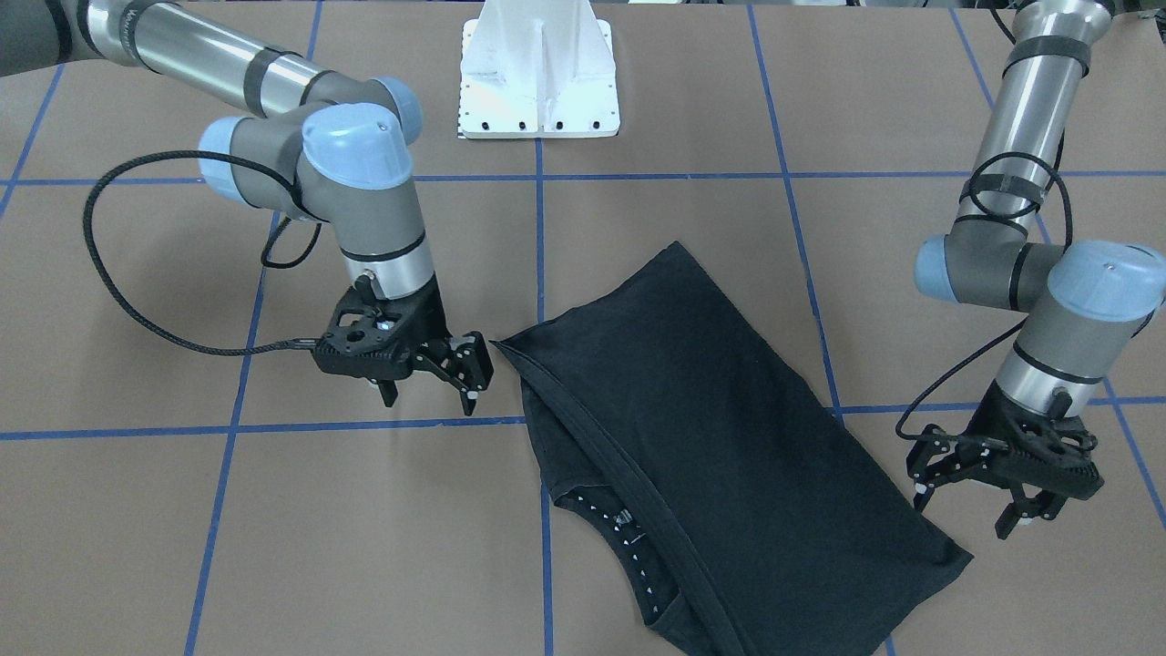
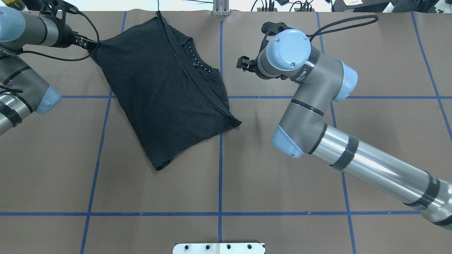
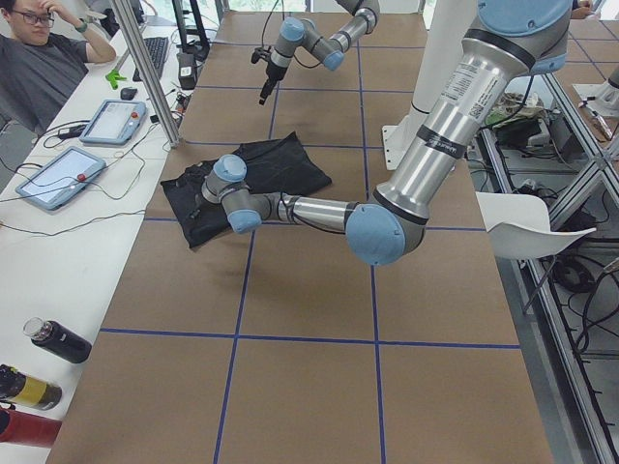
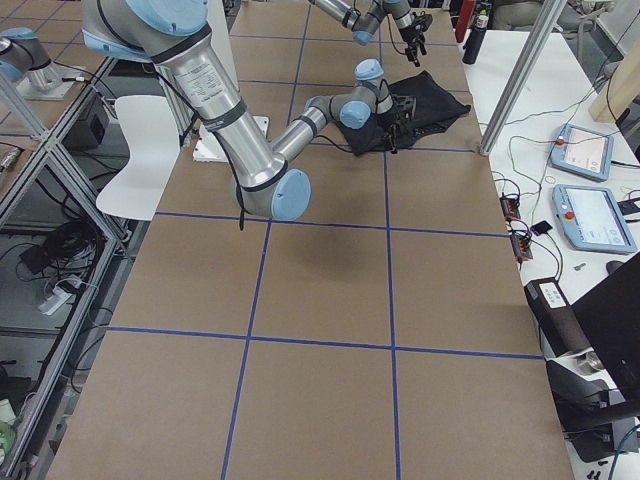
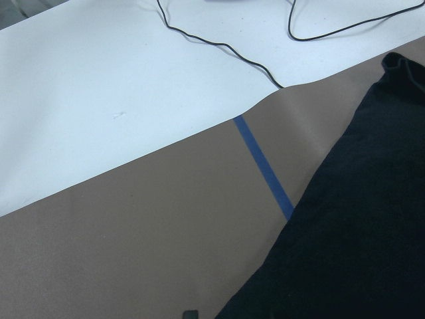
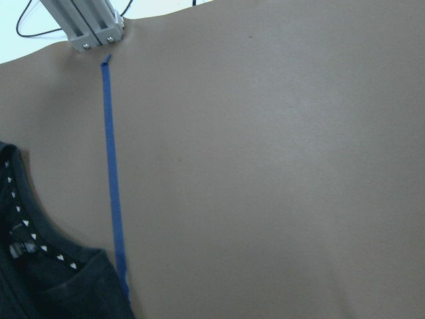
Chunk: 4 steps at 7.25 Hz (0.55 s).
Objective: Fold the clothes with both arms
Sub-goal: 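Move the right gripper across to the shirt's collar side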
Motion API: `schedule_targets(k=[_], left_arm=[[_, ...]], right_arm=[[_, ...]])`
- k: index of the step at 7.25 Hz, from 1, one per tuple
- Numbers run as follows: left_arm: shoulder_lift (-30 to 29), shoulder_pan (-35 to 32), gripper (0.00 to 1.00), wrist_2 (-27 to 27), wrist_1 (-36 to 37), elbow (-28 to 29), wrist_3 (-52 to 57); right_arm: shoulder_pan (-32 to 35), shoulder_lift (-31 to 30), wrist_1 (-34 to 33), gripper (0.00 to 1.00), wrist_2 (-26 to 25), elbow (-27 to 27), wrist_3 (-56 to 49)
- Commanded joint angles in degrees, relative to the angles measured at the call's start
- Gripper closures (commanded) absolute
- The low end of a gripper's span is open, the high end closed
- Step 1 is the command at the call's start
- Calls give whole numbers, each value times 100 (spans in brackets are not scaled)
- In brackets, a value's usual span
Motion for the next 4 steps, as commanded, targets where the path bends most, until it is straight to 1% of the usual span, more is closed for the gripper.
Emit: schedule_targets(k=[1, 3, 4], left_arm=[[200, -10, 0, -87, -4, -327, -55], [201, -10, 0, -87, -4, -327, -55], [201, -10, 0, -87, -4, -327, -55]], right_arm=[[-66, 766, 691, 2, -272, -1351, 378], [-302, 979, 910, 5, -588, -1767, 502], [-417, 1136, 1033, 12, -746, -2065, 502]])
